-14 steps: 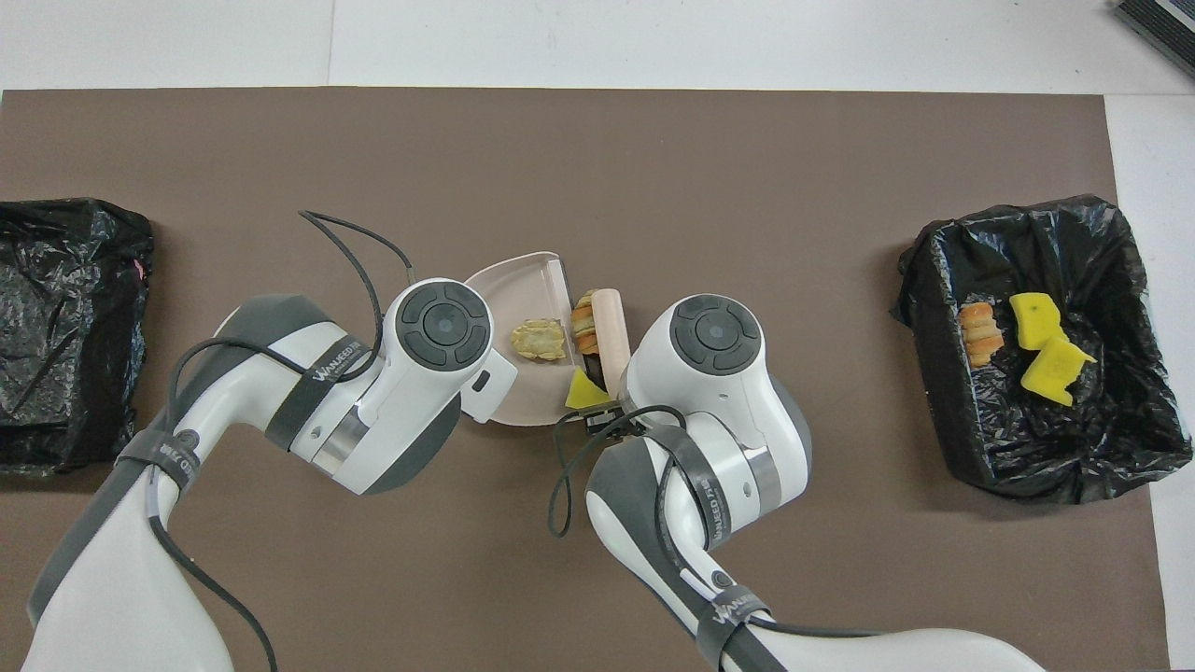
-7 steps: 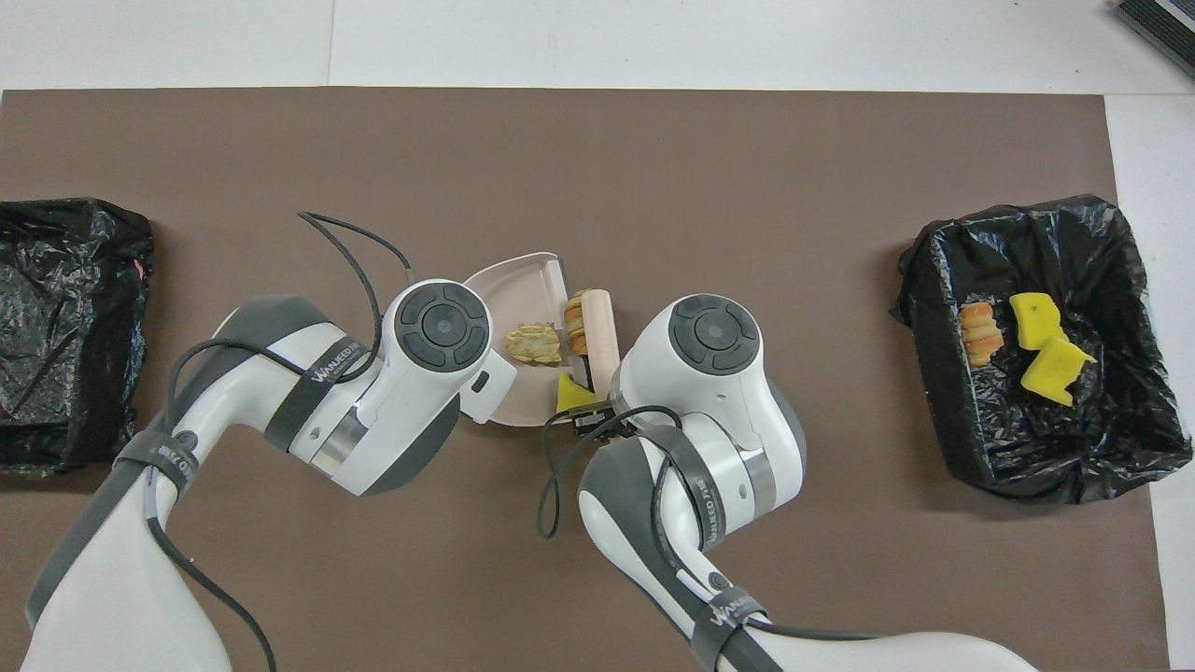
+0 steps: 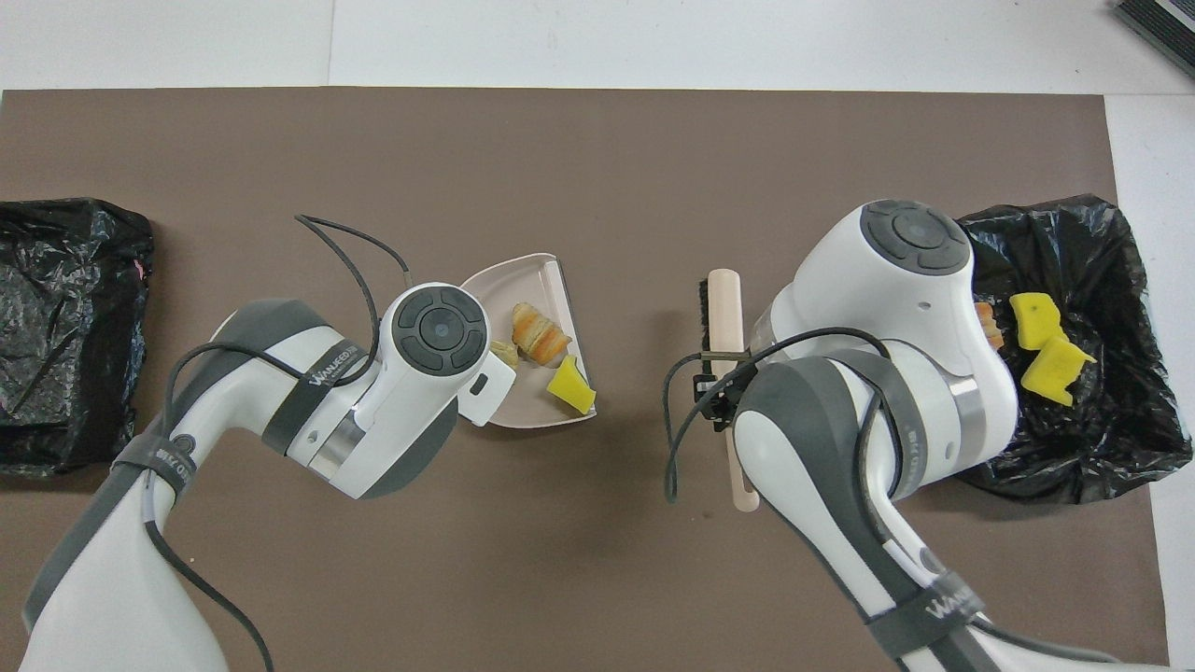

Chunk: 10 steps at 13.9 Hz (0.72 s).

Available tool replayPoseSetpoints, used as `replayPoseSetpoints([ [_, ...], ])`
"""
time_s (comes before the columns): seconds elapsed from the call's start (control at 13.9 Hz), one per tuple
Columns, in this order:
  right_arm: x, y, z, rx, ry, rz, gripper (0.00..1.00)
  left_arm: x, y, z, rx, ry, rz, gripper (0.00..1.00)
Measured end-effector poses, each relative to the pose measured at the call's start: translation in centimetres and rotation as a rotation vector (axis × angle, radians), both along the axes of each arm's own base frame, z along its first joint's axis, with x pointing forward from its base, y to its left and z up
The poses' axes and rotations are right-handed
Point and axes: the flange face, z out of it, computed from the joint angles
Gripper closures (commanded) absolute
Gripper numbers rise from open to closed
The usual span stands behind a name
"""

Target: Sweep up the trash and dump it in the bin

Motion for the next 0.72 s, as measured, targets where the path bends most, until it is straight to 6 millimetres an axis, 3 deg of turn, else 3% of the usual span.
replayPoseSetpoints([
  [0.14,-1.8,-3.2,-1.7,-0.022,0.034,-0.041,1.00,-0.4,-0.1,-0.1,0.003,0.003,-0.007,1.00],
  [0.36,-6.1,-6.3,-3.5,-0.016,-0.002,-0.088,1.00,-1.8,-0.7,-0.1,0.026,0.000,-0.046,1.00],
  [0.57,-10.6,-7.4,-5.6,-0.009,-0.046,-0.098,1.00,-3.0,-1.2,-0.2,0.059,-0.007,-0.092,1.00],
  [0.72,-11.5,-7.0,-7.2,-0.014,-0.065,-0.102,1.00,-3.3,-1.2,-0.2,0.063,-0.006,-0.098,1.00],
])
